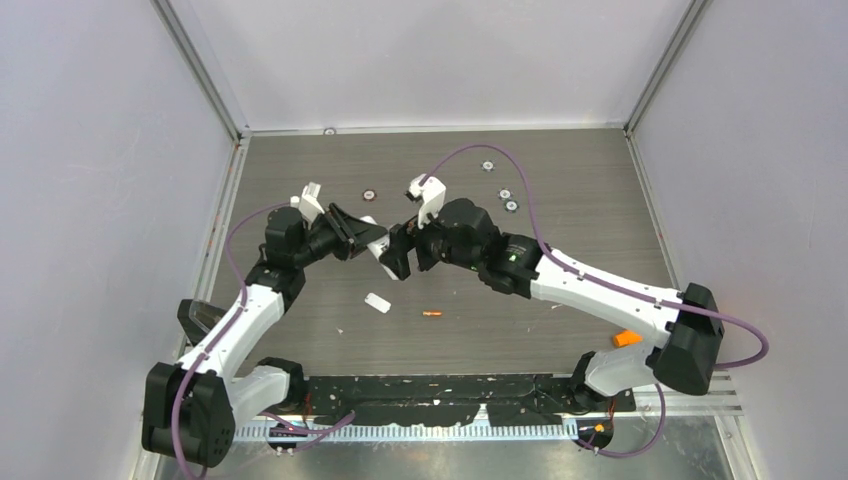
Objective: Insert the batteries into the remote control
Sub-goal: Load the battery into the remote control.
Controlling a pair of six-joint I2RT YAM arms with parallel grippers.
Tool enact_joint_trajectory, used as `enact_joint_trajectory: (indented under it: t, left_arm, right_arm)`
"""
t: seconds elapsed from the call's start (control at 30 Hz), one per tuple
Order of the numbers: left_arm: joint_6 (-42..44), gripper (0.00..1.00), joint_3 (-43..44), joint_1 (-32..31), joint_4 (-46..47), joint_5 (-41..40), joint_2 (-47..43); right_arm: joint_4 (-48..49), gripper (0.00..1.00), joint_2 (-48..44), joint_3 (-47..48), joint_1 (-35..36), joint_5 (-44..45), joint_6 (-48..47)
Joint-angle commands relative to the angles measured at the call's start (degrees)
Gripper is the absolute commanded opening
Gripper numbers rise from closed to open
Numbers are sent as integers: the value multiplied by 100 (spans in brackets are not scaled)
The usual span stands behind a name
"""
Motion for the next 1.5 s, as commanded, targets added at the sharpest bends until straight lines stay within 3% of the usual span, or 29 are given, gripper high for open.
enact_joint_trajectory:
  t: [0.0, 0.27, 0.6, 1.17, 1.47]
  left_arm:
    - [25, 0, 305, -3, 693, 174, 43]
    - [-524, 0, 130, -10, 2220, 276, 150]
    - [-639, 0, 224, -8, 2534, 305, 317]
    - [-828, 0, 275, -5, 2712, 433, 421]
    - [-802, 0, 257, -12, 2638, 430, 377]
  right_arm:
    - [2, 89, -396, 321, -207, -28, 741]
    - [-243, 93, -348, 341, -1267, -1085, 3259]
    - [758, 92, 26, 116, -1375, -2001, 4780]
    - [1248, 90, 436, -200, -1537, -2312, 5212]
    - [1711, 74, 500, -528, -1629, -2494, 5504]
